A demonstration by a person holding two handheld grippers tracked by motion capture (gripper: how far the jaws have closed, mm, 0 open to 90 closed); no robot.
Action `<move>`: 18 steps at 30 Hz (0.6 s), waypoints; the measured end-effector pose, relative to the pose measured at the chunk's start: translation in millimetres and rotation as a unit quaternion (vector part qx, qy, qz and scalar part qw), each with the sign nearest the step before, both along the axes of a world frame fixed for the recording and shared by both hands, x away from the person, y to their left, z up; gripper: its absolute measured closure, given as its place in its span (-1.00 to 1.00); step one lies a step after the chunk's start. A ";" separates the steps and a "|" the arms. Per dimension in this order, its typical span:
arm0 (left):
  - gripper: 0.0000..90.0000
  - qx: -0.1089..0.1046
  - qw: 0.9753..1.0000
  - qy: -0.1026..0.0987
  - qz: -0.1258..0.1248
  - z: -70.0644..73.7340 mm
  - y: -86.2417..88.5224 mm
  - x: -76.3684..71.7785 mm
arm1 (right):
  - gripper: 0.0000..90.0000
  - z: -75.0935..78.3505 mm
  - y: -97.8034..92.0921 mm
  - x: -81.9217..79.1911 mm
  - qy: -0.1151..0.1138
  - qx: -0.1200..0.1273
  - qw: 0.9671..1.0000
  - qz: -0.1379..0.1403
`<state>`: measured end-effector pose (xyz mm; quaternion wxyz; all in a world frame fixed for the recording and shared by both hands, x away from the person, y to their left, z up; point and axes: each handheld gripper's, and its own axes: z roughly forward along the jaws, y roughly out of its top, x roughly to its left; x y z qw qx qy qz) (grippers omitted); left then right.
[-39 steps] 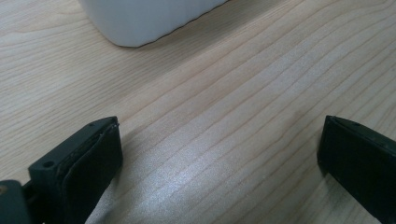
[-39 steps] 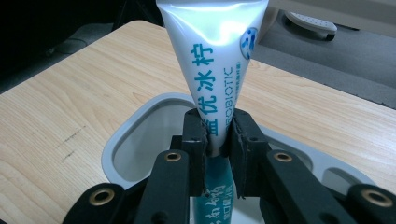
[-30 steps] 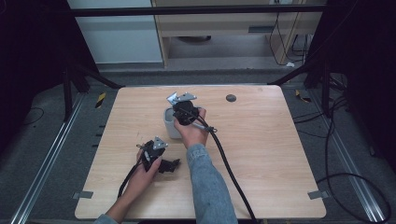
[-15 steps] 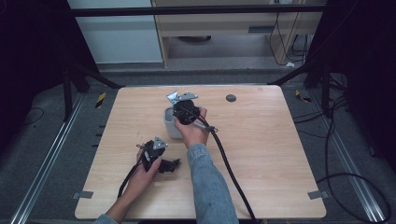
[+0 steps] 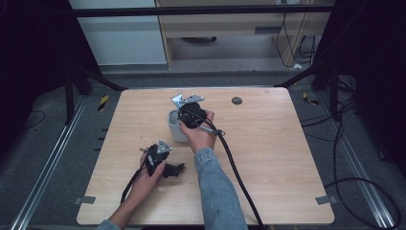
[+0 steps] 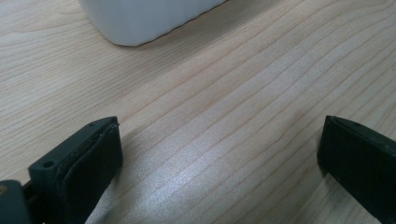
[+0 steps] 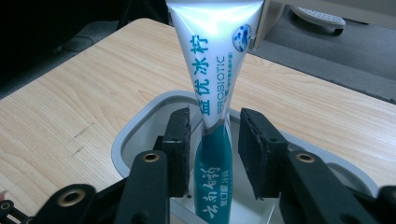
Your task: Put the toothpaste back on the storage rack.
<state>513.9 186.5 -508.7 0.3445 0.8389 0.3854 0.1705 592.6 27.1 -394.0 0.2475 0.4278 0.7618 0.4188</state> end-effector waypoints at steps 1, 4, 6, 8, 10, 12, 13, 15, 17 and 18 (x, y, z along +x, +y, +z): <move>-1.00 0.000 1.000 0.000 0.000 0.0 0.0 0.0 | 0.35 0.0 0.0 -0.4 0.000 0.001 1.000 0.000; -1.00 0.000 1.000 0.000 0.000 0.0 0.0 0.0 | 0.31 0.3 0.1 -1.7 0.000 0.003 1.000 0.000; -1.00 0.000 1.000 0.000 0.000 0.0 0.0 0.0 | 0.25 0.3 -0.3 -2.3 0.002 0.001 1.000 -0.001; -1.00 0.000 1.000 0.000 0.000 0.0 0.0 0.0 | 0.20 -0.4 -0.8 -2.8 0.007 -0.003 1.000 -0.001; -1.00 0.000 1.000 0.000 0.000 0.0 0.0 0.0 | 0.15 -0.1 -2.9 -4.5 0.006 -0.001 1.000 -0.003; -1.00 0.000 1.000 0.000 0.000 0.0 0.0 0.0 | 0.10 0.4 -5.1 -5.4 0.003 0.003 1.000 -0.003; -1.00 0.000 1.000 0.000 0.000 0.0 0.0 0.0 | 0.07 0.8 -5.8 -6.1 0.003 0.004 1.000 -0.004; -1.00 0.000 1.000 0.000 0.000 0.0 0.0 0.0 | 0.04 1.7 -7.4 -7.7 0.000 0.003 1.000 -0.005; -1.00 0.000 1.000 -0.001 0.001 -0.1 -0.1 0.0 | 0.02 4.1 -8.1 -10.5 -0.005 0.007 1.000 -0.003; -1.00 0.000 1.000 -0.001 0.001 0.0 0.0 0.0 | 0.00 5.1 -8.7 -11.3 -0.010 0.006 1.000 0.000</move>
